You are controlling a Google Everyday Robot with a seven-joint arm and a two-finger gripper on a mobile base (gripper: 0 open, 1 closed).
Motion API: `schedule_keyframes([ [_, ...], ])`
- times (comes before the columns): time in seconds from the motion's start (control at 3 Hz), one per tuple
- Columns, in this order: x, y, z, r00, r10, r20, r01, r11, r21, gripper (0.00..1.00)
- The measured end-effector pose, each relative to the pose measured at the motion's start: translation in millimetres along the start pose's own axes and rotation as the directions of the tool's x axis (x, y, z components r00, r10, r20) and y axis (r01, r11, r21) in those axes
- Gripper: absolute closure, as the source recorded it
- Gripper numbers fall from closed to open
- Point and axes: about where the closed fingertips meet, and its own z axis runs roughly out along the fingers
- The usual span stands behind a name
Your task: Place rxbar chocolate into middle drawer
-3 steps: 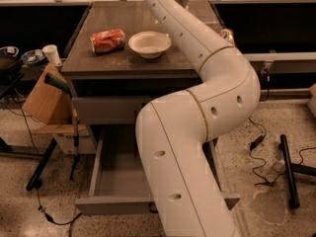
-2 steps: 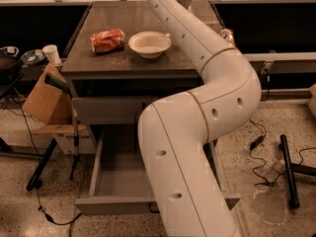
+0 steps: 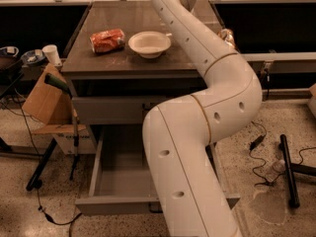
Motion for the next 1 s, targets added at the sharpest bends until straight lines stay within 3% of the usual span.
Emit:
schedule_keyframes([
  [0.33, 4, -3, 11, 1.0, -0.005, -0.005, 0.005, 0.9999, -0.01, 0.0],
  [1.0, 7, -12, 19, 0.999, -0.028, -0.024, 0.028, 0.9996, -0.006, 0.5],
])
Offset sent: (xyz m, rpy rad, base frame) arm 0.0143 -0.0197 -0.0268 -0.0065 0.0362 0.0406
